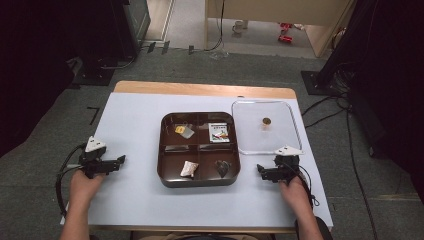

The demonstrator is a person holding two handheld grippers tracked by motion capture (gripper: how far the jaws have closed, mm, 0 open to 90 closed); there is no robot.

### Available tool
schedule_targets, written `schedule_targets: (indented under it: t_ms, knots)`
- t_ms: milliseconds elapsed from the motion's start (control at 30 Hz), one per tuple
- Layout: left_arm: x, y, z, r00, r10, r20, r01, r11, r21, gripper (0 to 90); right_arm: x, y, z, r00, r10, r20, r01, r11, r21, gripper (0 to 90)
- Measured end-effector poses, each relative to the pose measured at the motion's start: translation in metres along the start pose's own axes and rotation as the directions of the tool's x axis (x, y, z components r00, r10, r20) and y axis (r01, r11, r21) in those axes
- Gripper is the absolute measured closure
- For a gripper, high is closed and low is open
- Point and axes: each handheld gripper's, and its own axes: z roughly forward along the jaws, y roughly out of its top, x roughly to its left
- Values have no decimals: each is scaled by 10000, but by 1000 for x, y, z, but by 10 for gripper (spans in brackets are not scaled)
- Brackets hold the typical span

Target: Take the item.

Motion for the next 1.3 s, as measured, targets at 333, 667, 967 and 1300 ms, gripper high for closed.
schedule_targets:
  t_ms: [333,667,967,1300]
  knots:
    - [0,0,0,10000,-16,17,16,10000,3,163,0,0,0,10000,1,1,-1,10000,-14,0]
    - [0,0,0,9999,-102,-24,103,9999,6,164,0,0,0,10000,-19,15,19,10000,-22,0]
    - [-3,3,1,9993,-317,-218,319,9994,102,164,0,0,0,10000,-15,17,15,10000,-19,0]
    - [-8,11,0,9967,-549,-591,594,9951,785,175,0,0,0,10000,-19,14,19,10000,-24,0]
